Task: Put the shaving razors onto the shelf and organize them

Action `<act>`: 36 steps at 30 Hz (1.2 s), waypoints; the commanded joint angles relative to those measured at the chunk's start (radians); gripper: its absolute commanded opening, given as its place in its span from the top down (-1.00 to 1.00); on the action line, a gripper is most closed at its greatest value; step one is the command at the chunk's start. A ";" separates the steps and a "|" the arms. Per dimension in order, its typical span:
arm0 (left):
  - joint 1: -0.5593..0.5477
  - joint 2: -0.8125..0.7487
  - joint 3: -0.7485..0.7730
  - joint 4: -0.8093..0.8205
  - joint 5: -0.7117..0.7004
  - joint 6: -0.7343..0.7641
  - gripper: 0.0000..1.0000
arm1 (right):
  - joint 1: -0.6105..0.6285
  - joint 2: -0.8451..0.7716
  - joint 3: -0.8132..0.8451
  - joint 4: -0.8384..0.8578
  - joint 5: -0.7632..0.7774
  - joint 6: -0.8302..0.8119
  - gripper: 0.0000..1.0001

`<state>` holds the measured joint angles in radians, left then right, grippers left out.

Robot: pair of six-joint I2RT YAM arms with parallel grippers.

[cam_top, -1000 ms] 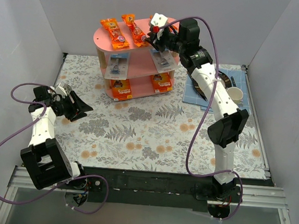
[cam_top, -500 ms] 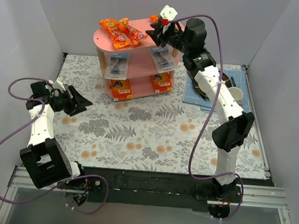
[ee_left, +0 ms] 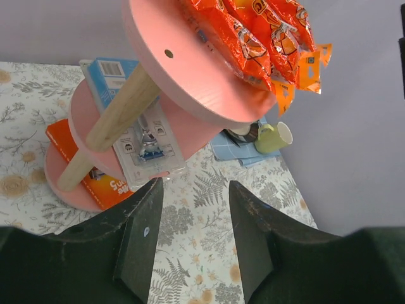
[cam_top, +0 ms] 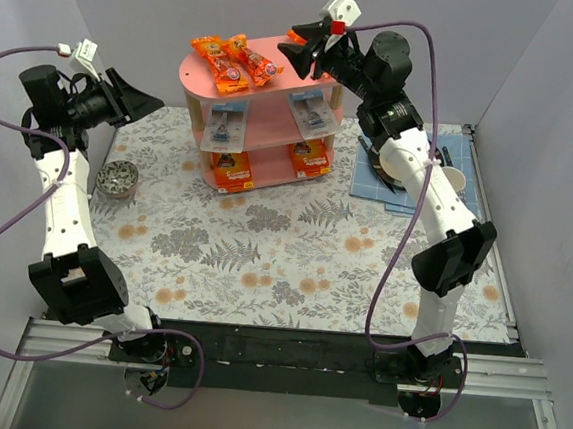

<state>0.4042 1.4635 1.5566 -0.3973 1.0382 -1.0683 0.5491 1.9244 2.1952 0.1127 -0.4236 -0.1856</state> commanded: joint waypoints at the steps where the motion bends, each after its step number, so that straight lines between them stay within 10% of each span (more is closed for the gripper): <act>1: -0.008 0.008 0.037 0.009 0.010 -0.009 0.11 | 0.009 0.053 0.004 0.059 0.045 0.086 -0.10; 20: -0.010 -0.166 -0.239 -0.017 -0.013 0.019 0.09 | 0.090 0.208 0.121 0.070 0.114 0.086 -0.33; 36: -0.010 -0.178 -0.250 -0.023 -0.023 0.014 0.06 | 0.086 0.203 0.081 -0.039 0.194 0.026 -0.08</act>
<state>0.3954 1.3296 1.3151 -0.4141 1.0275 -1.0626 0.6468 2.1349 2.2684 0.0845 -0.2573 -0.1406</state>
